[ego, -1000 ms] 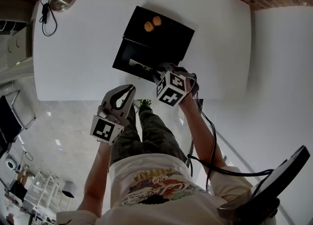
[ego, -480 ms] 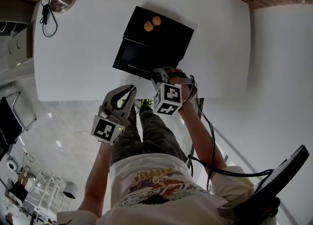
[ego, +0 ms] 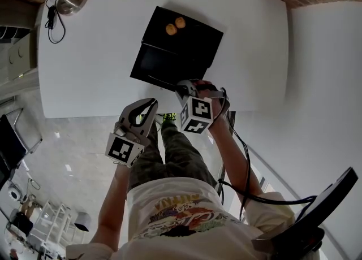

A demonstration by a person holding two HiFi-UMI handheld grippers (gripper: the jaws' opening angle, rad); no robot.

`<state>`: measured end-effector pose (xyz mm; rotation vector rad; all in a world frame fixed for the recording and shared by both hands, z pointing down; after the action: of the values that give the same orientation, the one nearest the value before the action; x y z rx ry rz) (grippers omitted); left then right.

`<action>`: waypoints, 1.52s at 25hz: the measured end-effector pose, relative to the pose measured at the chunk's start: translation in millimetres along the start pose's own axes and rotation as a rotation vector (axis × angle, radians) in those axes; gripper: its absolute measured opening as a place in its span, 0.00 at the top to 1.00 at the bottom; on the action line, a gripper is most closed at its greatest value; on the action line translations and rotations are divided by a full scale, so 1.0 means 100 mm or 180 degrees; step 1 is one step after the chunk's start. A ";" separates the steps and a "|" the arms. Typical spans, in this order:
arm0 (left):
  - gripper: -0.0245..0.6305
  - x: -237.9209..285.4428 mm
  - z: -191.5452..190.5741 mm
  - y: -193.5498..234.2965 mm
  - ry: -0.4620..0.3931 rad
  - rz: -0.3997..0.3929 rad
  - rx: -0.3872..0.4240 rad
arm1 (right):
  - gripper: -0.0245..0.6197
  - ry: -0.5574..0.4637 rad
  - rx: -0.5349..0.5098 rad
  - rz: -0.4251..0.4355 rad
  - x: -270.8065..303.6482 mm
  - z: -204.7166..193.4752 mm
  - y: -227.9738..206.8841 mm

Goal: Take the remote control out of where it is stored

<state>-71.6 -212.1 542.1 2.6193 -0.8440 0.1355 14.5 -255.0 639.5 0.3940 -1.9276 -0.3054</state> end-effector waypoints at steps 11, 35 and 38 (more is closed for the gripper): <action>0.95 -0.09 -0.05 -0.02 -0.0015 -0.0039 -0.0035 | 0.86 -0.0049 0.0269 -0.0103 0.06 0.05 -0.06; 0.95 -0.19 0.03 -0.04 -0.0144 -0.0026 -0.0061 | 0.71 0.0301 -0.0037 0.0144 0.36 -0.03 -0.16; 0.95 -0.22 0.01 0.01 -0.0135 -0.0012 -0.0073 | 0.71 0.0159 0.0156 0.0011 0.39 0.00 -0.17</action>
<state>-89.6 -201.3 537.3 2.6105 -0.8499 0.0692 3.3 -286.9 665.6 0.4267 -1.8894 -0.2441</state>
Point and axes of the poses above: the fingertips, and each gripper's own axes: x forward along the fingers, y to its left, z out of its top, the point moved 3 cm from there along -x, backward along the fingers, and after that the axes turned 15 degrees about -z, right-handed, at the moved point
